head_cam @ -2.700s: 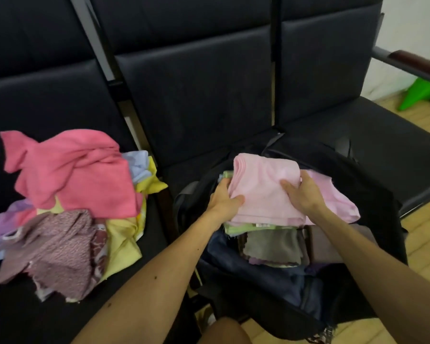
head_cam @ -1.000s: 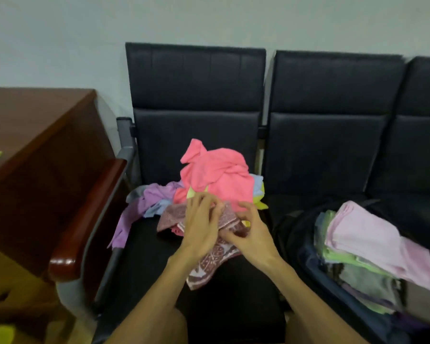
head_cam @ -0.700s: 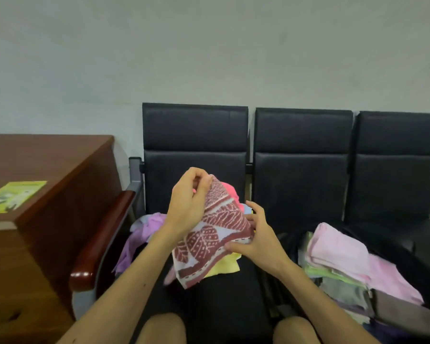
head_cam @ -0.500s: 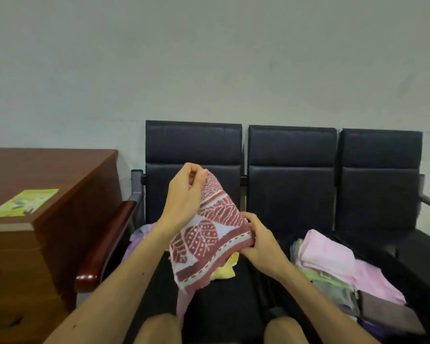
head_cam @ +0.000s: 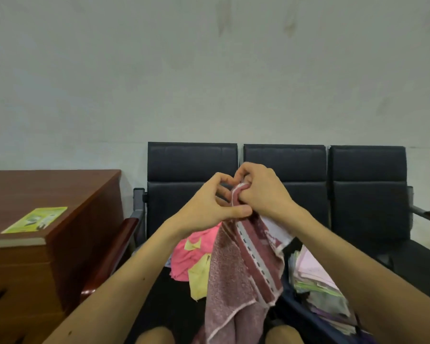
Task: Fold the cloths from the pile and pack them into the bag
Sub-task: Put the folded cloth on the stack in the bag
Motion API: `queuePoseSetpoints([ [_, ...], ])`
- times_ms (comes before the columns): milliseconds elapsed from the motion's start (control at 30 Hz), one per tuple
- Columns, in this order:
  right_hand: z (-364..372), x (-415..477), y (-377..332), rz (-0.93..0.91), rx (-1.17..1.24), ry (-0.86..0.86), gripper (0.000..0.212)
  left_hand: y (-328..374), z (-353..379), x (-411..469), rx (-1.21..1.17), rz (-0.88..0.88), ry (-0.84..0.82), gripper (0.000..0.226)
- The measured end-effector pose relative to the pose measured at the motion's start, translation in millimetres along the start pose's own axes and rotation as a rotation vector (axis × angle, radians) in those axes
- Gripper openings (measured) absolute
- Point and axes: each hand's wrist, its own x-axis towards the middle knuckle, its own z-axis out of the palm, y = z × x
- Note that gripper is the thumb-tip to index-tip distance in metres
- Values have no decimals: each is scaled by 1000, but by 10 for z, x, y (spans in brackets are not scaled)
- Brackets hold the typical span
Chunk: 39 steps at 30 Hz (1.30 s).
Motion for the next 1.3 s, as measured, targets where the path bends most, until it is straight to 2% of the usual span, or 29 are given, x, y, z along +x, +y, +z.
queuePoseSetpoints([
  [200, -116, -26, 48, -97, -174, -57, 25, -17, 115, 24, 110, 35, 91, 37],
  [300, -183, -77, 105, -159, -302, -76, 22, -23, 111, 25, 236, 50, 134, 32],
  [400, -281, -115, 81, -219, -436, -136, 24, -32, 80, 6, 411, 84, 155, 28],
  [567, -496, -100, -33, -232, -479, -153, 36, -2, 93, -10, 886, 192, 123, 18],
  [667, -688, -57, -77, -209, -472, -135, 38, -49, 44, -19, 1033, 158, 79, 17],
  [800, -904, -31, -107, -183, -358, -121, 39, -43, -135, -4, 1036, 45, -27, 13],
  [833, -954, -48, -109, -185, -320, -135, 40, -10, -203, -6, 974, 32, -54, 11],
  [933, -1139, -149, -77, -137, -201, -303, 36, 175, -456, -96, 449, -12, -99, 20],
  [1000, -1212, -179, 22, -54, -234, -418, 27, 265, -615, -181, 141, -40, -5, 26],
  [1033, -1212, -159, 110, -29, -295, -435, 23, 242, -670, -190, 78, -63, 43, 29],
  [1067, -1194, -132, 195, -16, -355, -416, 20, 204, -704, -190, 97, -79, 67, 32],
  [1133, -1122, -105, 368, 3, -401, -347, 20, 63, -690, -174, 311, -92, 35, 26],
  [1300, -807, -287, 734, 123, -169, -362, 18, -430, -558, -302, 711, -41, -20, 11],
])
